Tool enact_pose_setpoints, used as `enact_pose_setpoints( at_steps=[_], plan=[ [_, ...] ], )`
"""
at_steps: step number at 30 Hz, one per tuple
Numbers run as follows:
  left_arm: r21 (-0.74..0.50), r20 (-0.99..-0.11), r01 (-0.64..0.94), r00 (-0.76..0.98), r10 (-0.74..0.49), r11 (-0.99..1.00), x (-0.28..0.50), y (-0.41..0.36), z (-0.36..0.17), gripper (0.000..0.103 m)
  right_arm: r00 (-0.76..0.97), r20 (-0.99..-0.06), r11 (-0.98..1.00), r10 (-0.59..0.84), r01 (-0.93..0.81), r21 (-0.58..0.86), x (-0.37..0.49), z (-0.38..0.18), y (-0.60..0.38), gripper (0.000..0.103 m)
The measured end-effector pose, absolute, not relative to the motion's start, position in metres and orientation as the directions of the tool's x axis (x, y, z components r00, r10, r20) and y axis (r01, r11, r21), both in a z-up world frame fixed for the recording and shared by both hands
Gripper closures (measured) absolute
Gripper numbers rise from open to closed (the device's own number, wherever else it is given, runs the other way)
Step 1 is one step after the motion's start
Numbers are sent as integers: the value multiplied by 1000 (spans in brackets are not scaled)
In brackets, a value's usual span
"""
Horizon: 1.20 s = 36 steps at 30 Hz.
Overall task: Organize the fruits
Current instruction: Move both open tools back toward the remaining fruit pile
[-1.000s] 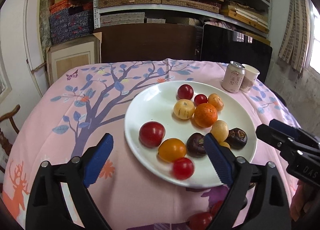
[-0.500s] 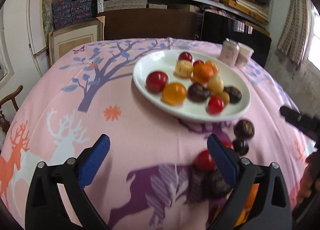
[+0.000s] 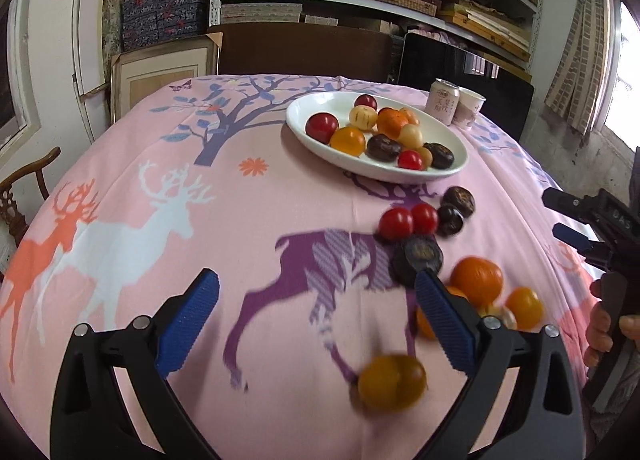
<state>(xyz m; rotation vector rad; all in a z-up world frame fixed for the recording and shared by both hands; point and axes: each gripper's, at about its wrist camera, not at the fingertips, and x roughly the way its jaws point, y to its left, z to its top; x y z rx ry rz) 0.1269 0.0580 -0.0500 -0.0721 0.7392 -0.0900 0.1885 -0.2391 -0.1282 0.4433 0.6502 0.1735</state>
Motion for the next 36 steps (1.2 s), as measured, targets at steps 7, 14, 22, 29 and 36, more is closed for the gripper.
enact_pose_setpoints(
  at_steps=[7, 14, 22, 29, 36],
  plan=[
    [-114, -671, 46, 733, -111, 992, 78, 64, -49, 4, 802, -514, 917, 303, -99, 387, 148, -124, -230, 8],
    [47, -761, 80, 648, -16, 996, 74, 37, -69, 4, 810, -530, 965, 252, -169, 201, 116, -120, -199, 6],
    [108, -810, 134, 586, 9, 985, 87, 23, -79, 4, 787, -561, 963, 256, -160, 216, 120, -124, -201, 4],
    [-33, -791, 76, 608, -73, 997, 109, 39, -70, 5, 766, -589, 961, 260, -148, 232, 126, -130, -203, 3],
    [-56, -808, 113, 579, -111, 992, 114, 35, -75, 15, 721, -647, 969, 248, -179, 171, 134, -135, -187, 7]
  ],
)
